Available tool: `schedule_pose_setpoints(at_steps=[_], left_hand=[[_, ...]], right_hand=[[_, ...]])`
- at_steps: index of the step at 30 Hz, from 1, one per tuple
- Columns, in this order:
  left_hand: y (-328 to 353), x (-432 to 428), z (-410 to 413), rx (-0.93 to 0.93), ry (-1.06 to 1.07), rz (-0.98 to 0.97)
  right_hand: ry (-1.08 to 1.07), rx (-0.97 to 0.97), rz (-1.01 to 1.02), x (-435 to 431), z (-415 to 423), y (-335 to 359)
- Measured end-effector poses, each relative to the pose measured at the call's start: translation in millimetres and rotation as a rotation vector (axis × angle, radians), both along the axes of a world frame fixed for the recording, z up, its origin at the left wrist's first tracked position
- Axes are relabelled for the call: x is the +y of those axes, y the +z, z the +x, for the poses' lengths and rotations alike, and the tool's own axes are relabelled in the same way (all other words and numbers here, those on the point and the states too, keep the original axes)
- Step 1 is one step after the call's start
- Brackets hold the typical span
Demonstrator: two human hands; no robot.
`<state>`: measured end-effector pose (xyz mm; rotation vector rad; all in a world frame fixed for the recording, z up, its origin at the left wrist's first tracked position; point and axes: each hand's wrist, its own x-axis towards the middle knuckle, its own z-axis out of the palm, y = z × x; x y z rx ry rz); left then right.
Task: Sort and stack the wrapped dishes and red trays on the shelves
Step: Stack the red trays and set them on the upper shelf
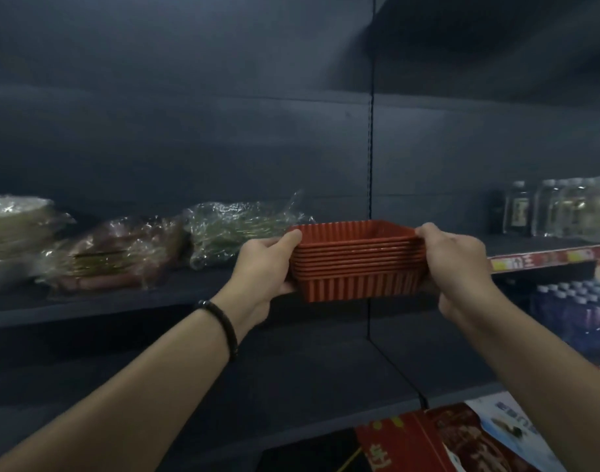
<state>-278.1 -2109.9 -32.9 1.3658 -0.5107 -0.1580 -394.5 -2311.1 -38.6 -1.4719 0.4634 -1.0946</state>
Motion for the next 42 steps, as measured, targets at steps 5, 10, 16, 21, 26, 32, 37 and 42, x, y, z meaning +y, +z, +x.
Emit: schedule_pose_setpoints(at_steps=[5,10,16,21,26,32,37,42], left_hand=[[17,-49,45,-0.013,-0.014,0.003],[17,-94,89,-0.004,-0.060,0.048],[-2,-132,134,0.028,-0.064,0.079],[-12,-142,157,0.005,-0.025,0.084],[-6,-147,169,0.041,-0.033,0.124],[0,-133,171,0.061,-0.124,0.205],[11,-89,149,-0.470,0.020,0.507],[33,-20,162,-1.190,0.527,0.670]], right_hand=[[-0.004,0.006,0.059,-51,47,26],[-0.023,0.048,0.115,-94,89,33],[0.020,0.070,0.110,-140,139,13],[0.112,0.138,0.047,-165,175,-10],[0.184,0.218,0.028,-168,192,-3],[0.004,0.401,-0.316,-156,195,3],[-0.224,0.288,-0.762,-143,184,11],[-0.042,0.383,-1.196,-119,186,12]])
